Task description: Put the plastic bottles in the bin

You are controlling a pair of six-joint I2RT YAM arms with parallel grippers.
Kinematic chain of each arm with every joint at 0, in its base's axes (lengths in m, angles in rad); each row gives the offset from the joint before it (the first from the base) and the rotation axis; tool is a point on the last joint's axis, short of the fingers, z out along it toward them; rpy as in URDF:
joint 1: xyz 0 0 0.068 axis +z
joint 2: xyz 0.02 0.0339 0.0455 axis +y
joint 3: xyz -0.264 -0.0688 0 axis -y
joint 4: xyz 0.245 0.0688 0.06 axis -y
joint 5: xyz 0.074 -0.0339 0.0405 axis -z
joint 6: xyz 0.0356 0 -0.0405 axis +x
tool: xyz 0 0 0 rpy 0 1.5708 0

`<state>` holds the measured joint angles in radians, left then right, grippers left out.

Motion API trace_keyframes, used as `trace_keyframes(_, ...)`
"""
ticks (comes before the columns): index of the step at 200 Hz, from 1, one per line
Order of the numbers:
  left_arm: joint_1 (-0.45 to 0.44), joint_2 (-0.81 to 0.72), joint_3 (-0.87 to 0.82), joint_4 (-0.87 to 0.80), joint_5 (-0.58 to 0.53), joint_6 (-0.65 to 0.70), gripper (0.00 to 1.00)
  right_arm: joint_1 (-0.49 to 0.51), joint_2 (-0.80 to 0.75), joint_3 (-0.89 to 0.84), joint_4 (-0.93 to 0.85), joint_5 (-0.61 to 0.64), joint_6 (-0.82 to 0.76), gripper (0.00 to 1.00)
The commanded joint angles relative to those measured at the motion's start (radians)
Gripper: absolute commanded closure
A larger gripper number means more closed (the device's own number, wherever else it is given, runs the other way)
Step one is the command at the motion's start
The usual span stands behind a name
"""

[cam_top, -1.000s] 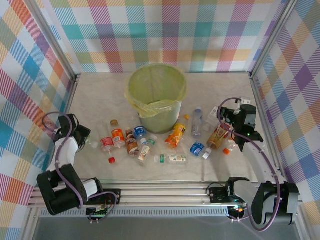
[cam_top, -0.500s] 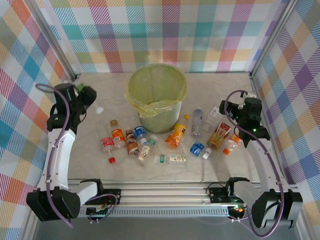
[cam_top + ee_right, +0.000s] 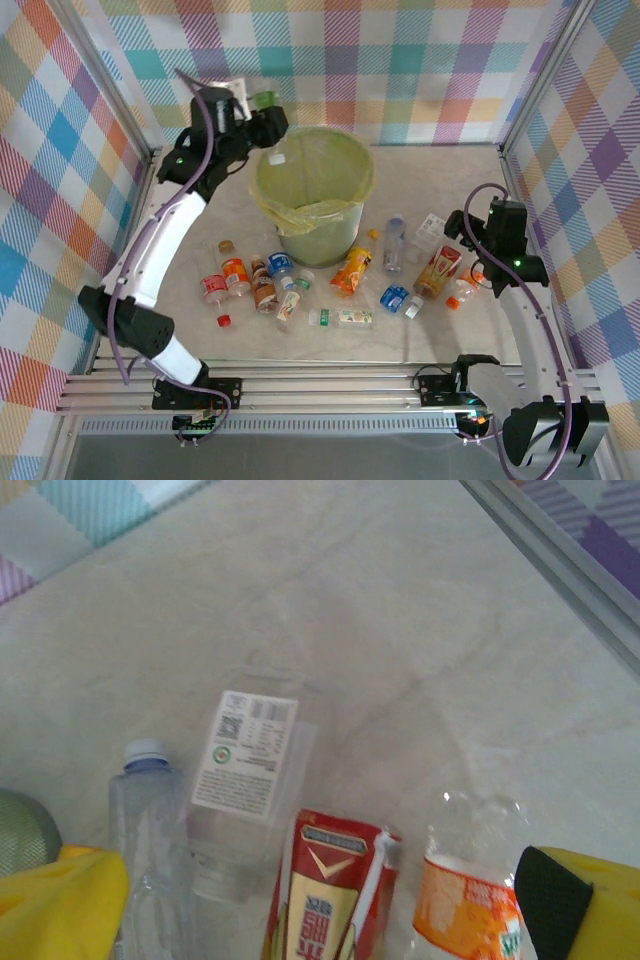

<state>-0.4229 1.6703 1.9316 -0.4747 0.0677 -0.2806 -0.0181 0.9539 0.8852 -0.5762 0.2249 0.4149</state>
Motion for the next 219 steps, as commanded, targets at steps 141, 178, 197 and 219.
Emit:
trace_keyframes(141, -0.099, 0.217, 0.042, -0.191, 0.089, 0.404, 0.7, 0.008, 0.017, 0.023, -0.272, 0.141, 0.169, 0.0)
trace_keyframes(178, -0.098, 0.251, 0.025, -0.206, 0.102, 0.455, 0.7, 0.008, -0.003, -0.001, -0.314, 0.185, 0.217, 0.0)
trace_keyframes(197, -0.099, 0.274, 0.02, -0.211, 0.081, 0.49, 0.7, 0.009, -0.026, -0.027, -0.324, 0.192, 0.244, 0.0)
trace_keyframes(219, -0.099, 0.3, 0.022, -0.217, 0.063, 0.51, 0.7, 0.008, -0.06, -0.073, -0.314, 0.161, 0.264, 0.0)
